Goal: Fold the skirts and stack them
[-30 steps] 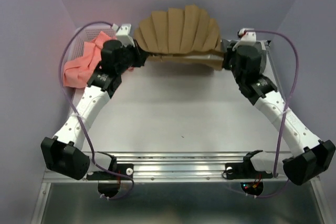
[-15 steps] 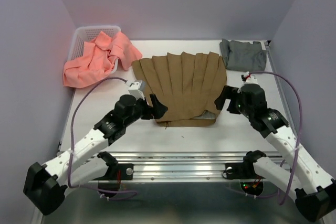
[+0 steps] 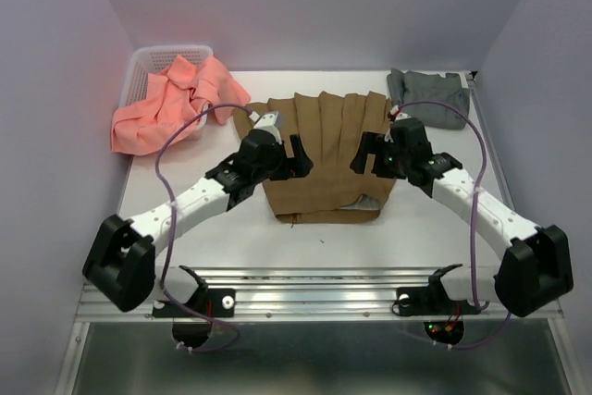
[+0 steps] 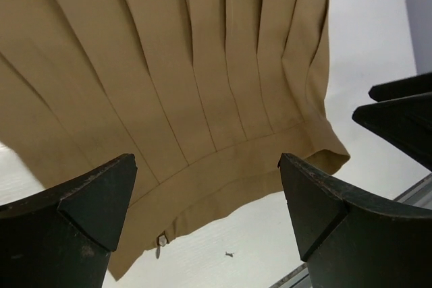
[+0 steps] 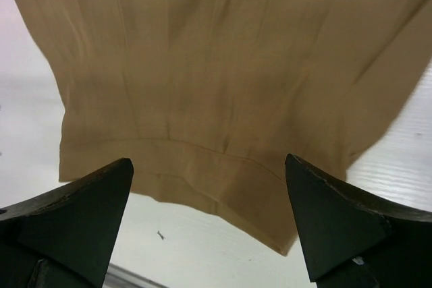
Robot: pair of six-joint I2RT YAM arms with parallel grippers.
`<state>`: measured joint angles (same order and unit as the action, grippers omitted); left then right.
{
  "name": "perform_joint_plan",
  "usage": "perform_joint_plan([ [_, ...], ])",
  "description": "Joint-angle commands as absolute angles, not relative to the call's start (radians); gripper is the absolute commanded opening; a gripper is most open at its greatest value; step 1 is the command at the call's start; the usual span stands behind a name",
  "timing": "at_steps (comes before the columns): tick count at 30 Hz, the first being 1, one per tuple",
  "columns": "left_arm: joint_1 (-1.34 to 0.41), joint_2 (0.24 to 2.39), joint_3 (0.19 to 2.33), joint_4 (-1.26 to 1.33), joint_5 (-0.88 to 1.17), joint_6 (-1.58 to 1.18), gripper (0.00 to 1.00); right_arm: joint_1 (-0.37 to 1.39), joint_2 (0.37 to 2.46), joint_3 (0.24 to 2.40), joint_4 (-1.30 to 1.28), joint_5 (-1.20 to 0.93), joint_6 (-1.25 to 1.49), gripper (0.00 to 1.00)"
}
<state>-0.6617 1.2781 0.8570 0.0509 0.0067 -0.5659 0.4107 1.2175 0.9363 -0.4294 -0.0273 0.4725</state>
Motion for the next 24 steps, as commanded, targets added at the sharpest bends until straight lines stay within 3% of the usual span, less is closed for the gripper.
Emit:
perform_joint_plan([
  [1, -0.673, 1.402, 0.927, 0.092, 0.133, -0.545, 0.99, 0.403, 1.302, 0.938, -0.306, -0.254, 0.472, 1.00],
  [9, -0.703, 1.542, 0.813, 0.130, 0.164, -0.577, 0.99, 0.403, 1.350, 0.678, -0.219, -0.351, 0.491, 1.00],
  [17, -0.703, 1.456, 0.582, 0.124, 0.118, -0.681, 0.99, 0.403, 1.246, 0.485, -0.328, -0.120, 0.607, 1.00],
  [24, -0.704, 1.288, 0.483, 0.016, 0.083, -0.758, 0.99, 0.403, 1.112, 0.486, -0.428, -0.057, 0.617, 1.00],
])
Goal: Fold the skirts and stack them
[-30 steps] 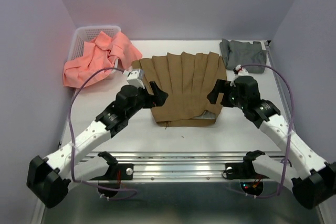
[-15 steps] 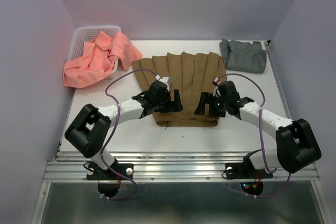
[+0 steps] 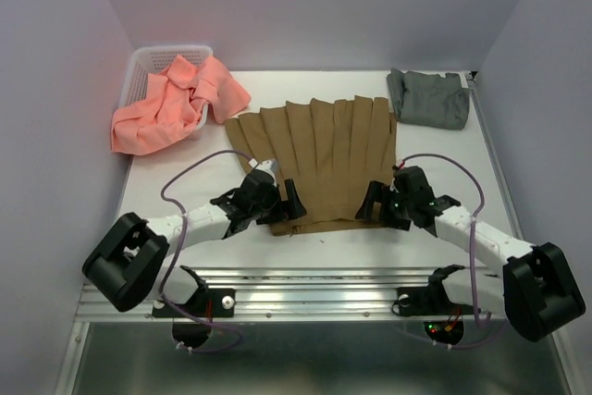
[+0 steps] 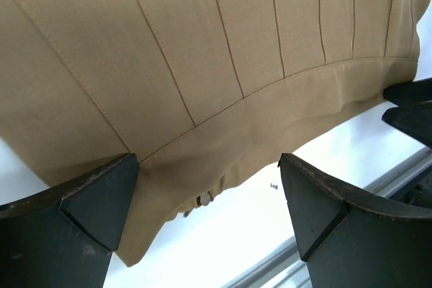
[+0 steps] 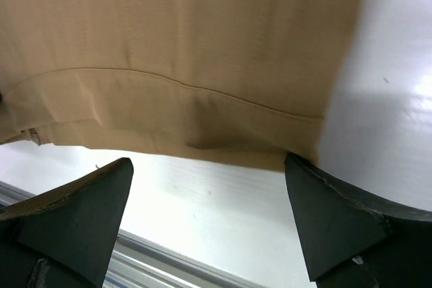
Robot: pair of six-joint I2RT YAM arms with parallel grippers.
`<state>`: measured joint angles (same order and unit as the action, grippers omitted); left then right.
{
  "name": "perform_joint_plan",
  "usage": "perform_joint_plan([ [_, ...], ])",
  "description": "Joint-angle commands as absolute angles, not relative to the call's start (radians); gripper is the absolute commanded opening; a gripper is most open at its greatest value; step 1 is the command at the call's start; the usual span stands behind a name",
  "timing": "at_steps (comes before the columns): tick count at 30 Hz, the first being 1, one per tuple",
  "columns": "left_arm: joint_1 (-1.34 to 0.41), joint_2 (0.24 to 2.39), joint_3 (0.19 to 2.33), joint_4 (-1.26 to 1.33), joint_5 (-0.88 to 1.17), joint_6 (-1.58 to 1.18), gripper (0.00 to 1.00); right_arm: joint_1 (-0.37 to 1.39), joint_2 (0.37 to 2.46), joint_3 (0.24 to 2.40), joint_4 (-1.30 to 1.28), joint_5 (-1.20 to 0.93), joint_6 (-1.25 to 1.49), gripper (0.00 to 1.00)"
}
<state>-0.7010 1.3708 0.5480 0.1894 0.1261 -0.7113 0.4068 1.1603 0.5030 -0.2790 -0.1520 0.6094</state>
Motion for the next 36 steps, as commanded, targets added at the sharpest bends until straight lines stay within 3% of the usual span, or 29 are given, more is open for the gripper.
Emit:
perform_joint_plan([
  [1, -0.704, 1.258, 0.480, 0.003, 0.081, -0.764, 0.99, 0.403, 1.065, 0.492, -0.428, -0.086, 0.605, 1.00],
  [6, -0.716, 1.042, 0.534, -0.128, 0.061, -0.793, 0.99, 0.403, 0.937, 0.580, -0.458, -0.186, 0.565, 1.00],
  [11, -0.719, 0.921, 0.584, -0.348, -0.047, -0.870, 0.99, 0.403, 0.903, 0.656, -0.552, -0.048, 0.565, 1.00],
  [16, -0.719, 0.926, 0.563, -0.387, -0.038, -0.910, 0.99, 0.403, 0.965, 0.687, -0.623, 0.115, 0.575, 1.00],
  [23, -0.719, 1.052, 0.523, -0.281, -0.031, -0.930, 0.98, 0.403, 1.092, 0.661, -0.526, 0.077, 0.609, 1.00],
  [26, -0.719, 1.119, 0.520, -0.223, -0.028, -0.942, 0.89, 0.403, 1.149, 0.660, -0.491, 0.066, 0.607, 0.97],
  [28, -0.719, 1.153, 0.520, -0.207, -0.020, -0.943, 0.81, 0.403, 1.164, 0.649, -0.479, 0.066, 0.607, 0.85],
  [31, -0.721, 1.193, 0.480, -0.152, 0.030, -0.962, 0.68, 0.403, 1.173, 0.638, -0.462, 0.041, 0.615, 0.79],
  [35, -0.727, 1.197, 0.416, -0.068, 0.064, -0.985, 0.66, 0.403, 1.175, 0.600, -0.436, 0.021, 0.620, 0.78],
  [36, -0.727, 1.203, 0.416, -0.063, 0.055, -0.986, 0.60, 0.403, 1.177, 0.588, -0.427, 0.018, 0.620, 0.76],
])
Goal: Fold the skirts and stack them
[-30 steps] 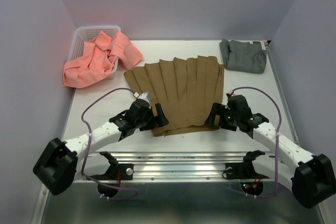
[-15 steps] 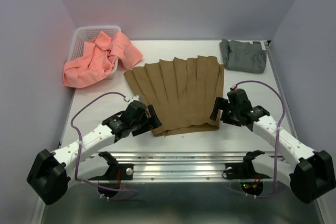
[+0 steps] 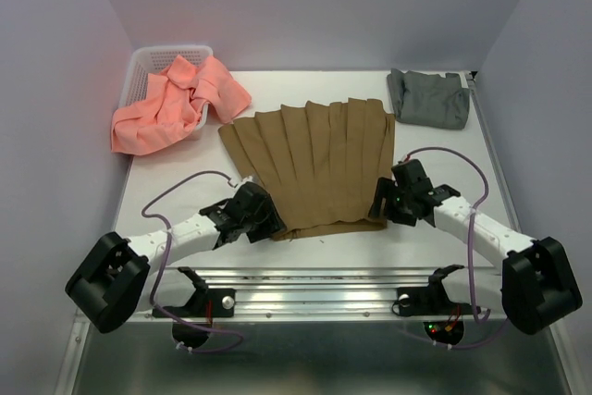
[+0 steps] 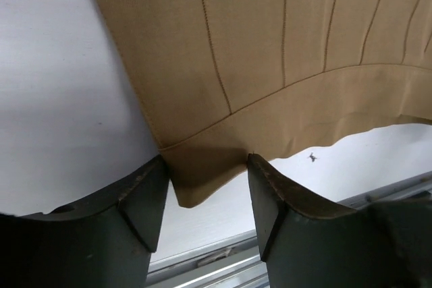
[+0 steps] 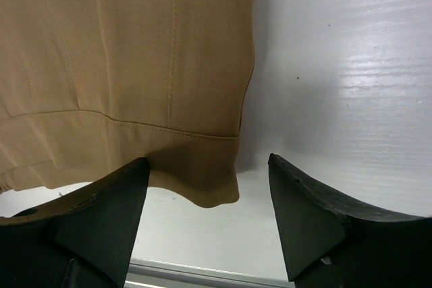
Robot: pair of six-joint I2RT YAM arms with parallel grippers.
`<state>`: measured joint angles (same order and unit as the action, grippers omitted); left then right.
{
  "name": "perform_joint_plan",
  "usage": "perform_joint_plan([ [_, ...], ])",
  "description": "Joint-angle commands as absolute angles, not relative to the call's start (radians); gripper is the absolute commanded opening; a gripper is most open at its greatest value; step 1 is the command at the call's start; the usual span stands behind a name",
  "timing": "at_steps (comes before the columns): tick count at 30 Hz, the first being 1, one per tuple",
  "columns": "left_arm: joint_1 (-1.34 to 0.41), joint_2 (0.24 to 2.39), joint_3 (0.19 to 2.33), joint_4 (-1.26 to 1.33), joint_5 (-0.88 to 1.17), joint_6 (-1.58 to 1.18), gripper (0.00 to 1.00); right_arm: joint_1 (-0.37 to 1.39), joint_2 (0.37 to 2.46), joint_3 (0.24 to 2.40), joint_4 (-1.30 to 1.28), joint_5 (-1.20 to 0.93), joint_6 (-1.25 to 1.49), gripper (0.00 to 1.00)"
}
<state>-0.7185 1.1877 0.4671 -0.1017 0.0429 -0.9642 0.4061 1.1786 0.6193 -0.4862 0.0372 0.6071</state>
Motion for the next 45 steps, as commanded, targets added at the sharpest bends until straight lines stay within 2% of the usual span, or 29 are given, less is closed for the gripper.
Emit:
perform_joint_plan([
  [1, -0.727, 1.206, 0.417, -0.063, 0.054, -0.980, 0.56, 0.403, 1.178, 0.584, -0.425, 0.017, 0.620, 0.75],
  [2, -0.729, 1.216, 0.423, -0.058, 0.052, -0.977, 0.45, 0.403, 1.183, 0.583, -0.420, 0.018, 0.621, 0.70],
  [3, -0.727, 1.221, 0.428, -0.055, 0.052, -0.974, 0.40, 0.403, 1.187, 0.583, -0.416, 0.017, 0.620, 0.59],
  [5, -0.727, 1.235, 0.434, -0.049, 0.048, -0.960, 0.27, 0.403, 1.196, 0.583, -0.405, 0.017, 0.618, 0.46],
  [6, -0.727, 1.245, 0.445, -0.054, 0.045, -0.956, 0.00, 0.403, 1.200, 0.584, -0.402, 0.012, 0.612, 0.40],
  [7, -0.727, 1.249, 0.451, -0.064, 0.031, -0.956, 0.00, 0.403, 1.206, 0.584, -0.399, 0.012, 0.611, 0.29],
  [9, -0.727, 1.236, 0.463, -0.083, 0.018, -0.951, 0.00, 0.403, 1.207, 0.595, -0.400, 0.021, 0.600, 0.18],
  [13, -0.727, 1.166, 0.515, -0.167, -0.044, -0.936, 0.00, 0.403, 1.177, 0.647, -0.455, 0.090, 0.569, 0.10],
  [17, -0.727, 1.048, 0.598, -0.305, -0.107, -0.911, 0.00, 0.403, 1.111, 0.764, -0.592, 0.152, 0.531, 0.06],
  [19, -0.727, 0.958, 0.614, -0.354, -0.138, -0.905, 0.00, 0.403, 1.054, 0.798, -0.629, 0.166, 0.528, 0.01],
  [25, -0.726, 0.789, 0.456, -0.304, -0.032, -0.939, 0.00, 0.403, 0.992, 0.651, -0.684, 0.034, 0.590, 0.01],
  [28, -0.726, 0.762, 0.378, -0.295, 0.037, -0.974, 0.00, 0.403, 0.974, 0.690, -0.706, -0.035, 0.612, 0.01],
  [32, -0.726, 0.752, 0.374, -0.241, 0.038, -0.977, 0.00, 0.403, 0.962, 0.794, -0.704, 0.064, 0.604, 0.01],
  [35, -0.726, 0.790, 0.495, -0.247, 0.018, -0.925, 0.00, 0.403, 0.959, 0.895, -0.665, 0.106, 0.598, 0.01],
  [41, -0.726, 0.824, 0.892, -0.291, -0.132, -0.807, 0.00, 0.403, 0.876, 1.081, -0.520, 0.138, 0.540, 0.01],
  [45, -0.726, 0.850, 1.090, -0.267, -0.120, -0.703, 0.00, 0.403, 0.867, 1.234, -0.506, 0.155, 0.505, 0.01],
])
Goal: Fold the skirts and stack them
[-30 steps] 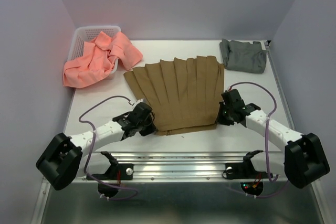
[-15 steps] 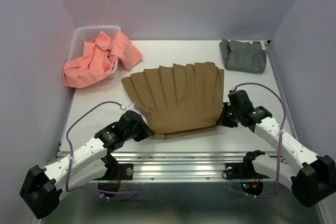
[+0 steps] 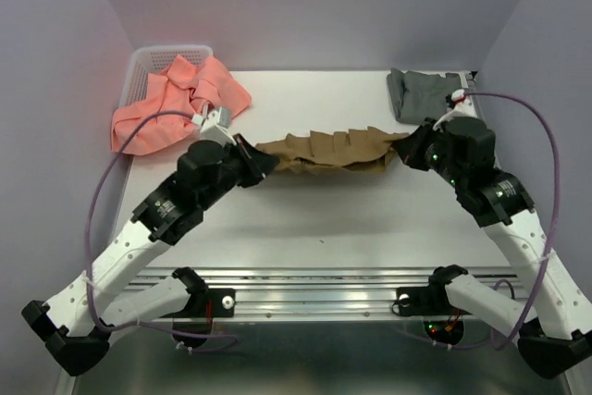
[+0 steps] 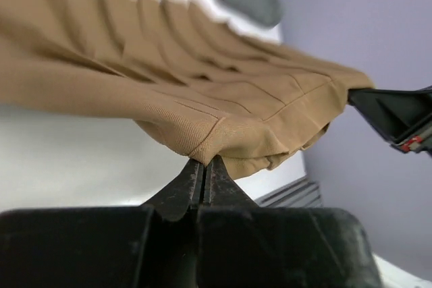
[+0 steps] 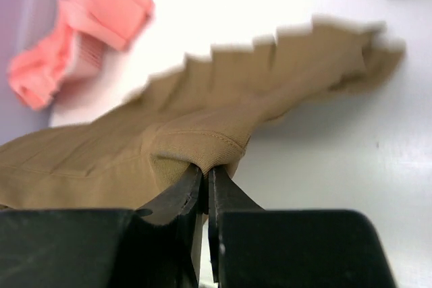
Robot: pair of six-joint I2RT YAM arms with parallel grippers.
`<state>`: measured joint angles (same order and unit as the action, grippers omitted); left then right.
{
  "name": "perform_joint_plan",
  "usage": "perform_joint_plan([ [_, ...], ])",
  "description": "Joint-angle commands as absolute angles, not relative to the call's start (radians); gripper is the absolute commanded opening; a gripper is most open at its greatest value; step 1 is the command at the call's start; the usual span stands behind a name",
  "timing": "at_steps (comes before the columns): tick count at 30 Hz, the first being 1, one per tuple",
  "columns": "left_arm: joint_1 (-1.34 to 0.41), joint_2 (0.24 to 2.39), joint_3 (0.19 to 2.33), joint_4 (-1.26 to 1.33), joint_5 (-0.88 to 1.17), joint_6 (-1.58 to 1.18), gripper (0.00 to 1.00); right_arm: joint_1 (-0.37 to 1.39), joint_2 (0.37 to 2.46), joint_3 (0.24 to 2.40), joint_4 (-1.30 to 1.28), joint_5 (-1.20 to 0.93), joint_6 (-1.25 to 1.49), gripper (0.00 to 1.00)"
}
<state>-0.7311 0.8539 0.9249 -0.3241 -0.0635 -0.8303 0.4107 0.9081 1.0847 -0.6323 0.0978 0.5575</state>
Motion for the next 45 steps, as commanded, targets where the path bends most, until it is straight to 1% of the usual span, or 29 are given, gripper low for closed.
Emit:
perform_joint_plan([
  [1, -0.726, 0.862, 1.185, -0.265, -0.112, -0.680, 0.00, 0.403, 0.864, 1.303, -0.506, 0.164, 0.502, 0.01],
  [3, -0.726, 0.902, 1.312, -0.287, -0.123, -0.624, 0.00, 0.403, 0.862, 1.357, -0.500, 0.178, 0.479, 0.01],
  [6, -0.726, 0.955, 1.426, -0.307, -0.149, -0.574, 0.00, 0.403, 0.880, 1.436, -0.502, 0.219, 0.437, 0.01],
  [8, -0.726, 0.983, 1.465, -0.302, -0.164, -0.545, 0.00, 0.403, 0.902, 1.474, -0.502, 0.262, 0.420, 0.01],
  [12, -0.707, 1.083, 1.560, -0.310, -0.189, -0.493, 0.00, 0.403, 1.035, 1.535, -0.494, 0.313, 0.361, 0.01],
  [14, -0.677, 1.124, 1.584, -0.305, -0.149, -0.466, 0.00, 0.403, 1.090, 1.557, -0.480, 0.350, 0.347, 0.01],
  [17, -0.551, 1.228, 1.643, -0.292, 0.015, -0.448, 0.00, 0.394, 1.222, 1.613, -0.405, 0.367, 0.280, 0.01],
  [18, -0.464, 1.292, 1.696, -0.291, 0.081, -0.451, 0.00, 0.382, 1.265, 1.703, -0.405, 0.356, 0.264, 0.01],
  [19, -0.430, 1.331, 1.739, -0.296, 0.157, -0.453, 0.00, 0.370, 1.357, 1.757, -0.405, 0.344, 0.246, 0.01],
  [21, -0.384, 1.446, 1.859, -0.354, 0.202, -0.422, 0.00, 0.339, 1.437, 1.869, -0.408, 0.312, 0.215, 0.01],
  [22, -0.367, 1.488, 2.023, -0.392, 0.222, -0.408, 0.00, 0.309, 1.472, 1.981, -0.410, 0.270, 0.210, 0.00],
  [23, -0.365, 1.552, 2.110, -0.450, 0.236, -0.372, 0.00, 0.299, 1.521, 2.029, -0.408, 0.252, 0.201, 0.01],
  [24, -0.364, 1.575, 2.243, -0.471, 0.241, -0.359, 0.00, 0.299, 1.541, 2.073, -0.410, 0.244, 0.202, 0.01],
  [26, -0.357, 1.598, 2.307, -0.497, 0.247, -0.351, 0.00, 0.290, 1.552, 2.129, -0.410, 0.230, 0.193, 0.01],
  [27, -0.353, 1.589, 2.306, -0.494, 0.252, -0.353, 0.00, 0.290, 1.542, 2.125, -0.410, 0.227, 0.195, 0.01],
  [29, -0.345, 1.546, 2.168, -0.460, 0.270, -0.354, 0.00, 0.290, 1.502, 2.068, -0.402, 0.204, 0.199, 0.01],
  [30, -0.345, 1.484, 1.994, -0.387, 0.282, -0.356, 0.00, 0.290, 1.447, 1.958, -0.382, 0.199, 0.207, 0.01],
  [32, -0.344, 1.421, 1.802, -0.298, 0.294, -0.354, 0.00, 0.290, 1.387, 1.820, -0.350, 0.196, 0.207, 0.01],
  [33, -0.344, 1.358, 1.708, -0.211, 0.308, -0.350, 0.00, 0.290, 1.331, 1.667, -0.306, 0.183, 0.215, 0.01],
  [34, -0.344, 1.329, 1.519, -0.163, 0.336, -0.347, 0.00, 0.290, 1.306, 1.585, -0.281, 0.149, 0.216, 0.01],
  [35, -0.344, 1.301, 1.423, -0.123, 0.339, -0.353, 0.00, 0.290, 1.284, 1.509, -0.262, 0.132, 0.251, 0.01],
  [36, -0.345, 1.251, 1.335, -0.042, 0.341, -0.366, 0.00, 0.290, 1.266, 1.368, -0.267, 0.132, 0.276, 0.01],
  [37, -0.345, 1.229, 1.169, -0.013, 0.353, -0.382, 0.00, 0.290, 1.229, 1.298, -0.281, 0.147, 0.305, 0.02],
  [39, -0.348, 1.180, 1.015, 0.062, 0.356, -0.445, 0.00, 0.290, 1.188, 1.157, -0.342, 0.176, 0.420, 0.04],
  [40, -0.357, 1.166, 0.871, 0.083, 0.363, -0.472, 0.00, 0.290, 1.146, 1.026, -0.371, 0.184, 0.458, 0.06],
  [42, -0.382, 1.123, 0.732, 0.133, 0.353, -0.529, 0.00, 0.290, 1.105, 0.927, -0.477, 0.187, 0.550, 0.08],
  [43, -0.420, 1.106, 0.622, 0.133, 0.332, -0.544, 0.00, 0.290, 1.082, 0.855, -0.520, 0.161, 0.564, 0.10],
  [44, -0.440, 1.091, 0.574, 0.127, 0.325, -0.557, 0.06, 0.290, 1.034, 0.830, -0.563, 0.158, 0.574, 0.20],
  [45, -0.465, 1.051, 0.534, 0.105, 0.316, -0.610, 0.16, 0.290, 1.005, 0.804, -0.650, 0.158, 0.619, 0.22],
])
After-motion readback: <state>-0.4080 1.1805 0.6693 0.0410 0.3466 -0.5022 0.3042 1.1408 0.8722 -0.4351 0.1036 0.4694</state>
